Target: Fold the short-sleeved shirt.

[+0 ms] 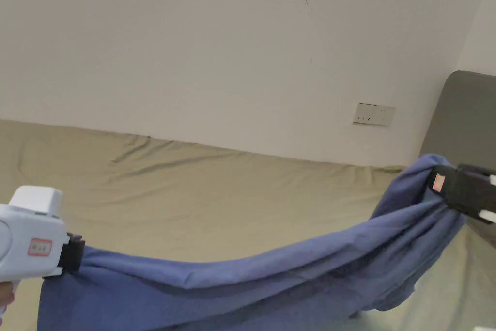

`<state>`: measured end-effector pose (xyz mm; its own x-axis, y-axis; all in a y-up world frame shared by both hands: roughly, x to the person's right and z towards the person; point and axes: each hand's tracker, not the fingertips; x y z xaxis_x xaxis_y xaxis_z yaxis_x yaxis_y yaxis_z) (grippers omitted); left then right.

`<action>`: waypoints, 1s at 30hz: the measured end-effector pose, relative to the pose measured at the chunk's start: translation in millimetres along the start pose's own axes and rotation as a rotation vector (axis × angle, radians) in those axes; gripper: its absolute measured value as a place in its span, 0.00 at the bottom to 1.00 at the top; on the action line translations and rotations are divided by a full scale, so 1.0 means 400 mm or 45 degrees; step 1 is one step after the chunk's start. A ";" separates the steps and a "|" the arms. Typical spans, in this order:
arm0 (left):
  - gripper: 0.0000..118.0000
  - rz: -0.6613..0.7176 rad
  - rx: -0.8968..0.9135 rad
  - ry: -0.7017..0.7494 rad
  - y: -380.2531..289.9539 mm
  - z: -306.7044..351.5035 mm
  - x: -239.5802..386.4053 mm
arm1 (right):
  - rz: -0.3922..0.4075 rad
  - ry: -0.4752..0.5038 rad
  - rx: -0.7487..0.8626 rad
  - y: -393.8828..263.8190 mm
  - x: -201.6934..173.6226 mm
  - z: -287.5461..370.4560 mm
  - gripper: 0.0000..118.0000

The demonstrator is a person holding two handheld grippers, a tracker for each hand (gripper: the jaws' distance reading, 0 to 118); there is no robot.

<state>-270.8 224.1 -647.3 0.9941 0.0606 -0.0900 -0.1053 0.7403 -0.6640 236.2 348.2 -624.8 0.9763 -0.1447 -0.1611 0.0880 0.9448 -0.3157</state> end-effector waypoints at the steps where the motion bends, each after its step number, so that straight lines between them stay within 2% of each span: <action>1: 0.05 0.009 -0.056 -0.016 -0.052 -0.007 -0.005 | -0.029 0.017 -0.051 -0.054 0.008 0.016 0.07; 6: 0.05 0.099 -0.238 -0.065 -0.270 0.017 -0.046 | -0.107 0.010 -0.291 -0.291 0.052 0.121 0.07; 10: 0.05 0.189 -0.300 -0.116 -0.376 0.085 -0.093 | -0.169 -0.006 -0.406 -0.429 0.081 0.246 0.07; 14: 0.05 0.161 -0.311 -0.123 -0.435 0.154 -0.115 | -0.219 -0.037 -0.446 -0.517 0.082 0.387 0.07; 17: 0.05 0.052 -0.297 -0.078 -0.457 0.204 -0.110 | -0.280 -0.050 -0.462 -0.555 0.082 0.489 0.07; 22: 0.05 0.088 -0.300 -0.132 -0.504 0.307 -0.120 | -0.363 -0.111 -0.512 -0.630 0.094 0.641 0.07; 24: 0.05 0.089 -0.308 -0.144 -0.537 0.348 -0.122 | -0.383 -0.156 -0.562 -0.662 0.102 0.682 0.07; 27: 0.05 0.069 -0.363 -0.145 -0.605 0.383 -0.126 | -0.349 -0.214 -0.634 -0.720 0.123 0.718 0.07; 30: 0.05 0.126 -0.415 -0.166 -0.679 0.389 -0.132 | -0.346 -0.188 -0.694 -0.756 0.105 0.717 0.08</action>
<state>-290.6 124.0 -346.8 0.9714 0.2218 -0.0842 -0.1832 0.4758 -0.8602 307.2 140.9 -267.9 0.9536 -0.2798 0.1109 0.2616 0.5883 -0.7652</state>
